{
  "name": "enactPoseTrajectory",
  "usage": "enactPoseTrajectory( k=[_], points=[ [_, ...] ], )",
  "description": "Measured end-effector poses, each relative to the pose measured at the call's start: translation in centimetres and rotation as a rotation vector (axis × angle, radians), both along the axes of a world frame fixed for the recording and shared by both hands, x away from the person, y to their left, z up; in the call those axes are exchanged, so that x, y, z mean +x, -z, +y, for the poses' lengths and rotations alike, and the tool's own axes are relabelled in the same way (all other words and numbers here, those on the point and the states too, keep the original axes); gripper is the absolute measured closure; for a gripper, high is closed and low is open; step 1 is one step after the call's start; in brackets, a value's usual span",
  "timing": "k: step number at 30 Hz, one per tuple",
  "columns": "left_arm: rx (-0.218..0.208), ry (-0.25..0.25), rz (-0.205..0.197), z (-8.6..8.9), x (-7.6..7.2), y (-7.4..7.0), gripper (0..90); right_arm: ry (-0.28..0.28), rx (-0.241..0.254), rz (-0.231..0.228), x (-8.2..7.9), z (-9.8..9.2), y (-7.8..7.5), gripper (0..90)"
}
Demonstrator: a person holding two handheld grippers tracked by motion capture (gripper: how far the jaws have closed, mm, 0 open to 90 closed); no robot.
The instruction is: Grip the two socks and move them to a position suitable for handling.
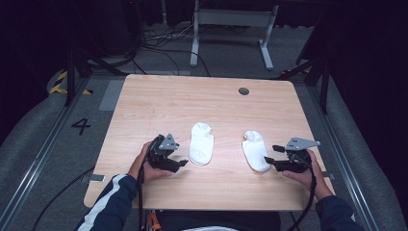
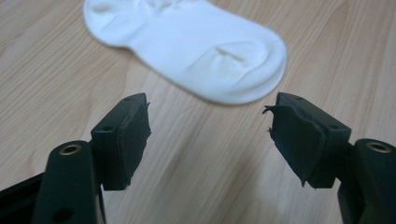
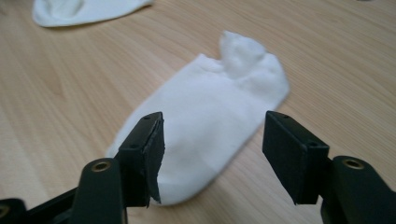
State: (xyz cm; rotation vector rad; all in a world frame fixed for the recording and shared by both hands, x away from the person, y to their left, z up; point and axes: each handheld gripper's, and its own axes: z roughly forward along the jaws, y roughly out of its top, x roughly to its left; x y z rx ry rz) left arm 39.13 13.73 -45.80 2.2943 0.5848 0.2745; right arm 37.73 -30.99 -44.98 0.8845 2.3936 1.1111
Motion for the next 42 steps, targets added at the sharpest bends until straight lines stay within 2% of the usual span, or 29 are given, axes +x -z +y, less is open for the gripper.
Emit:
enactPoseTrajectory(
  k=[5,8,10,13,17,24,28,36,42],
  points=[
    [0.027,0.058,-0.007,-2.1,0.1,0.2,34.9,-0.106,-0.04,-0.008,-1.0,2.9,-0.3,44.8],
    [0.033,0.099,0.004,-3.0,0.2,0.5,39.4,-0.147,-0.058,0.005,-1.5,4.3,-0.2,49.2],
    [0.037,0.109,0.002,-3.4,0.3,0.6,41.5,-0.169,-0.067,0.007,-1.6,5.1,0.0,51.1],
    [0.04,0.128,0.008,-3.7,0.3,0.8,45.8,-0.178,-0.08,0.013,-1.6,5.7,0.3,53.3],
    [0.047,0.157,0.036,-4.3,0.3,1.4,53.3,-0.169,-0.108,0.037,-1.1,6.1,1.0,57.4],
    [0.034,0.172,0.04,-4.5,0.1,1.7,62.5,-0.146,-0.139,0.079,-0.4,6.1,2.1,65.1],
    [0.018,0.177,0.058,-4.5,0.0,1.7,65.1,-0.135,-0.125,0.089,-0.2,5.9,2.1,71.4],
    [0.015,0.203,0.065,-4.9,-0.9,1.7,63.9,-0.149,-0.115,0.109,-0.3,5.9,2.1,80.1],
    [0.035,0.223,0.077,-5.0,-1.6,1.5,54.5,-0.203,-0.119,0.121,-1.2,6.3,1.9,81.9]
  ],
)
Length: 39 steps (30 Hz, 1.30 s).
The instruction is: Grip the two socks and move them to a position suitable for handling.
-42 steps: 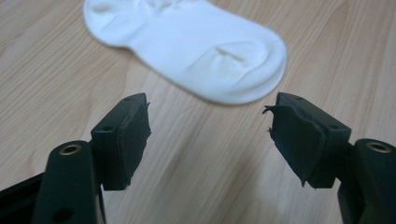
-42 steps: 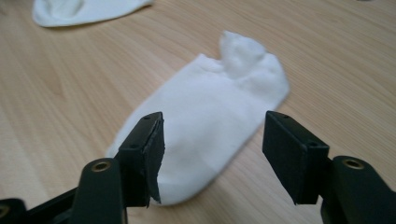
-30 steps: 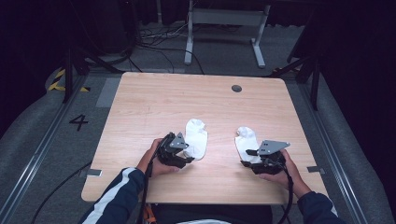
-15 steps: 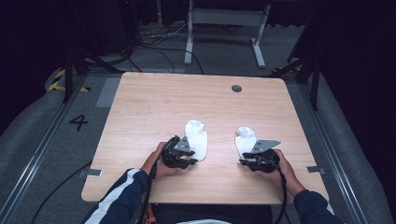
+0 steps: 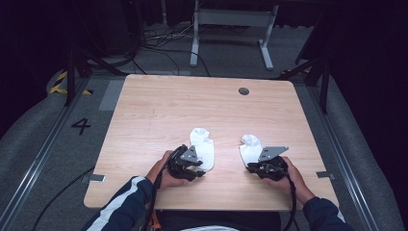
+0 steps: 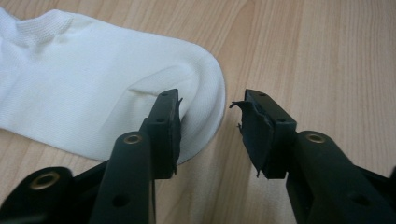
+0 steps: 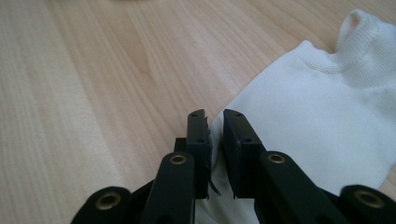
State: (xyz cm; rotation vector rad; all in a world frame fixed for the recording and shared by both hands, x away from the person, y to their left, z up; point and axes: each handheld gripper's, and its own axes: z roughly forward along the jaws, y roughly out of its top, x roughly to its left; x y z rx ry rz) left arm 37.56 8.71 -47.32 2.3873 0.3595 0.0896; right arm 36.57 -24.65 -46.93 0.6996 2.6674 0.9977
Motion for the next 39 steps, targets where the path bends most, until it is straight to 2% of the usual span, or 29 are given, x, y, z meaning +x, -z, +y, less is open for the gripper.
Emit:
enactPoseTrajectory(
  k=[4,7,14,18,20,23,24,25,28,32,34,36,39],
  points=[
    [0.02,0.006,-0.015,0.0,-0.2,-0.3,47.3,-0.05,-0.005,0.0,-0.9,0.3,-0.4,85.8],
    [0.01,0.026,-0.028,0.2,-0.3,-0.6,45.9,-0.072,0.018,-0.006,-1.6,0.3,-1.2,86.3],
    [0.004,0.013,-0.05,0.5,-0.5,-1.2,44.7,-0.142,0.031,0.008,-4.1,0.6,-1.7,86.4],
    [0.008,-0.009,-0.077,0.5,-0.4,-1.6,44.5,-0.189,0.011,0.027,-5.7,1.1,-1.6,85.1],
    [0.006,-0.012,-0.091,0.3,-0.3,-1.9,44.9,-0.209,-0.015,0.028,-6.4,1.2,-1.5,79.7],
    [0.005,-0.013,-0.102,0.1,-0.3,-2.1,45.3,-0.186,-0.011,0.02,-6.7,1.2,-1.6,74.6],
    [0.002,-0.013,-0.101,0.0,-0.3,-2.2,45.3,-0.169,-0.005,0.009,-6.7,1.2,-1.8,67.4],
    [0.002,-0.01,-0.108,-0.2,-0.2,-2.3,45.3,-0.14,0.004,-0.01,-6.6,1.5,-2.0,64.2],
    [0.001,-0.003,-0.11,-0.5,-0.1,-2.4,45.2,-0.104,0.028,-0.044,-6.1,2.8,-2.4,57.9],
    [0.003,0.001,-0.113,-0.7,-0.2,-2.4,44.9,-0.054,0.003,-0.037,-4.4,4.3,-1.7,57.3],
    [-0.001,-0.004,-0.113,-0.6,-0.2,-2.4,44.9,-0.031,0.002,-0.006,-3.6,4.6,-1.2,57.5],
    [-0.009,-0.003,-0.109,-0.6,-0.1,-2.4,45.0,-0.006,-0.011,-0.007,-3.0,5.0,-0.9,57.2],
    [-0.012,0.002,-0.11,-0.5,-0.1,-2.4,44.9,0.001,-0.027,0.002,-2.4,5.6,-0.6,58.8]
  ],
)
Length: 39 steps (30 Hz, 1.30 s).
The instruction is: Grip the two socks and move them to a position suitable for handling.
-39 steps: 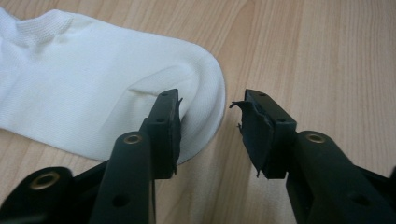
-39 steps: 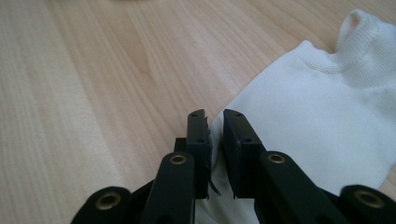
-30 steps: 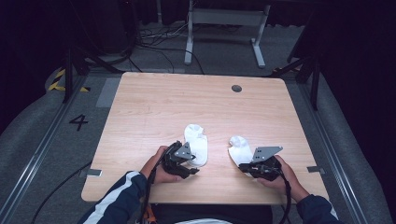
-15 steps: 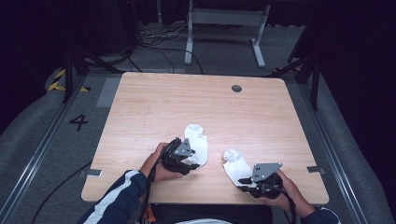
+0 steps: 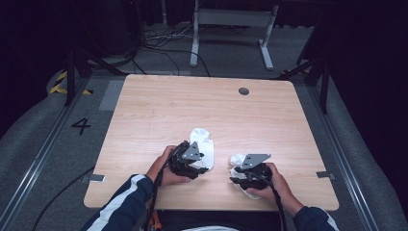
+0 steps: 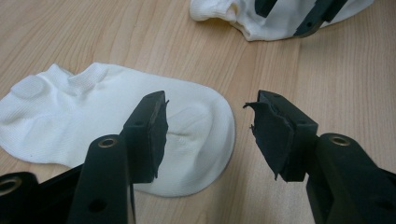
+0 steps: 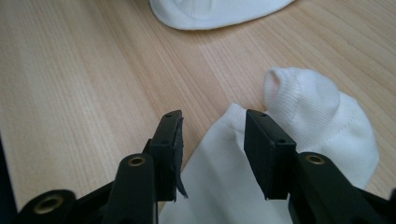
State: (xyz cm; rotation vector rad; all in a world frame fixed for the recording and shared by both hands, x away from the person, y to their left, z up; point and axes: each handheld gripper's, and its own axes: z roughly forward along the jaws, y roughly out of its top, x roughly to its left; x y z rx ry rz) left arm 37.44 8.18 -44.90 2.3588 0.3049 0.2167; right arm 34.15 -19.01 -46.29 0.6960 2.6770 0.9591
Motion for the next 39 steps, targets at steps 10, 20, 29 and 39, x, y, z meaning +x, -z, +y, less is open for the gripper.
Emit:
enactPoseTrajectory(
  k=[10,20,29,39],
  points=[
    [0.004,0.006,-0.01,0.1,0.0,-0.1,44.2,-0.002,-0.035,-0.021,0.5,0.6,0.3,87.0],
    [0.02,0.061,-0.027,-0.7,-0.7,-0.1,37.3,-0.17,0.056,-0.022,-1.4,0.3,-2.2,88.0],
    [0.062,0.159,-0.04,-3.3,-2.3,0.6,29.2,-0.262,0.118,-0.021,-2.7,0.4,-3.9,88.0],
    [0.09,0.206,-0.047,-5.5,-2.6,1.5,53.7,-0.291,0.207,-0.021,-2.9,-0.3,-4.9,87.9]
  ],
)
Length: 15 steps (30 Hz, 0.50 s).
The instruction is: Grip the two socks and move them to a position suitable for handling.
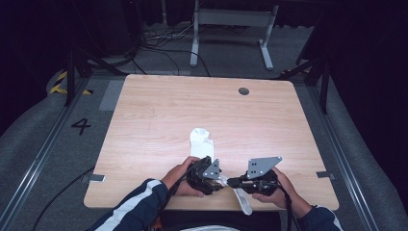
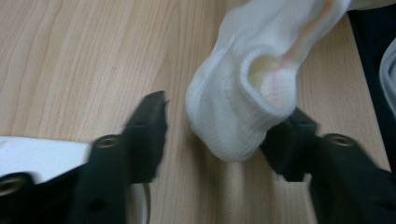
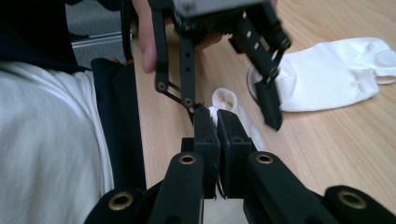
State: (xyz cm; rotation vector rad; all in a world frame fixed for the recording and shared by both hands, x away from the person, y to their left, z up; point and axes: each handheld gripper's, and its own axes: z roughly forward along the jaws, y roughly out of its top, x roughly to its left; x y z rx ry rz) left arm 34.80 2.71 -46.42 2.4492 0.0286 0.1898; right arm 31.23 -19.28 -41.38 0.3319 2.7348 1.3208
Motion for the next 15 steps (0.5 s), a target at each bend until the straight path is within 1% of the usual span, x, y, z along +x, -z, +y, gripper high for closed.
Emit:
enactPoseTrajectory(
  k=[1,3,4,5,6,7,8,9,10,11,12,13,14,15],
  points=[
    [-0.008,0.0,0.0,0.1,0.2,-0.1,56.4,0.003,0.01,0.002,0.0,-0.2,-0.1,87.9],
    [-0.033,-0.006,0.017,0.5,0.4,-0.4,63.1,0.021,0.014,-0.011,0.2,-0.6,-0.3,87.9],
    [-0.038,-0.021,0.016,0.7,0.5,-0.5,66.8,0.035,0.019,-0.01,0.4,-1.0,-0.3,87.9],
    [-0.035,-0.027,0.008,0.9,0.6,-0.7,67.4,0.051,0.024,-0.012,0.6,-1.3,-0.3,87.8],
    [-0.054,-0.033,0.01,1.2,0.8,-0.9,69.8,0.068,0.026,-0.017,0.8,-1.5,-0.3,87.9],
    [-0.074,-0.037,0.023,1.4,0.9,-1.0,75.5,0.089,0.041,-0.007,1.1,-2.0,-0.3,87.8],
    [-0.071,-0.037,0.01,1.5,1.1,-1.2,78.0,0.099,0.05,0.001,1.4,-2.3,-0.2,87.7],
    [-0.076,-0.045,0.008,1.5,1.1,-1.4,81.9,0.115,0.053,-0.001,1.6,-2.5,-0.1,87.7],
    [-0.09,-0.047,0.016,1.6,1.1,-1.4,86.7,0.131,0.055,0.002,1.9,-2.8,0.0,87.6],
    [-0.09,-0.046,0.017,1.5,1.2,-1.5,86.9,0.137,0.064,0.01,2.2,-3.0,0.1,87.6],
    [-0.089,-0.048,0.01,1.4,1.3,-1.5,86.8,0.147,0.065,0.014,2.3,-3.1,0.1,87.6],
    [-0.09,-0.065,0.011,1.2,1.4,-1.4,83.6,0.154,0.066,0.018,2.5,-3.2,0.3,87.6],
    [-0.086,-0.079,0.005,1.0,1.6,-1.3,76.3,0.154,0.067,0.026,2.6,-3.2,0.4,87.6],
    [-0.081,-0.089,0.012,0.8,1.7,-1.3,68.4,0.151,0.065,0.023,2.7,-3.2,0.4,87.7]
  ],
)
